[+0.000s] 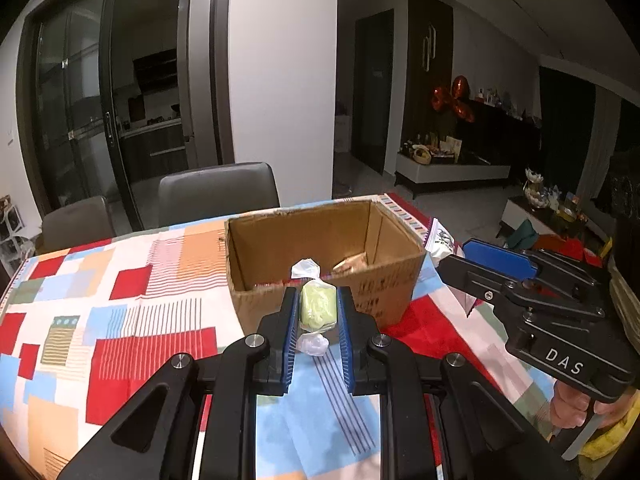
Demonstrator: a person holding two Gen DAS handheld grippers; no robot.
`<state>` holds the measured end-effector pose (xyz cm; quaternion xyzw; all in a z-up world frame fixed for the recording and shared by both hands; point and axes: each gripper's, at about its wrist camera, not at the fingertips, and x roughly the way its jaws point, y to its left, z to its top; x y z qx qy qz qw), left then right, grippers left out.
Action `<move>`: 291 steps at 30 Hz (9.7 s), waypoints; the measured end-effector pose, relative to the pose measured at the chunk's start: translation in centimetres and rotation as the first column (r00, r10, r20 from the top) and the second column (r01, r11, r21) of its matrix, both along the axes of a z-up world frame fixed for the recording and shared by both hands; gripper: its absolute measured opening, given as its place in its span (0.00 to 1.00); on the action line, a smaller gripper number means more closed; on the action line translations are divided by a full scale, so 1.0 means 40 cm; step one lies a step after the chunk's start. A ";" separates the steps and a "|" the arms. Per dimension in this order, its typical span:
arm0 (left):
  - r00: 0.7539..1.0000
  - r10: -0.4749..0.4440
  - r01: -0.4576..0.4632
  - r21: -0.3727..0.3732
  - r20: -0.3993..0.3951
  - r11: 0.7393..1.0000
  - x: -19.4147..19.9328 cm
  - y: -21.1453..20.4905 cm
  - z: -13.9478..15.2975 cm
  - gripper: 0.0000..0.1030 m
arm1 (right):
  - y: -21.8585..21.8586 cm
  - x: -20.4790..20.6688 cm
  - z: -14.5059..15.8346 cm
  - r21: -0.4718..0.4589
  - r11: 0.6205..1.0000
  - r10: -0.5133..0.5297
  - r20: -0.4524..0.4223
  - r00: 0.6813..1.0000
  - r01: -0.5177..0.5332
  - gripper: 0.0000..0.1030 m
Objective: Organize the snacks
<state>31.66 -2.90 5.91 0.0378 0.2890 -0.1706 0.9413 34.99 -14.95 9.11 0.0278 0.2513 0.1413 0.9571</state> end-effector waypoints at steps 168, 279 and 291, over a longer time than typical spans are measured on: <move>0.972 0.232 -0.228 0.119 -0.026 0.966 -0.057 -0.052 -0.149 0.93 | -0.053 -0.042 -0.155 -0.047 0.998 -0.041 -0.145 0.989 0.035 0.35; 0.955 0.249 -0.253 0.004 0.159 0.967 -0.479 0.004 0.031 1.00 | -0.083 -0.424 0.035 -0.032 0.983 -0.182 0.020 0.983 0.183 0.86; 0.955 0.253 -0.257 0.001 0.157 0.967 -0.495 0.006 0.031 1.00 | -0.087 -0.428 0.036 -0.024 0.983 -0.183 0.016 0.983 0.184 0.86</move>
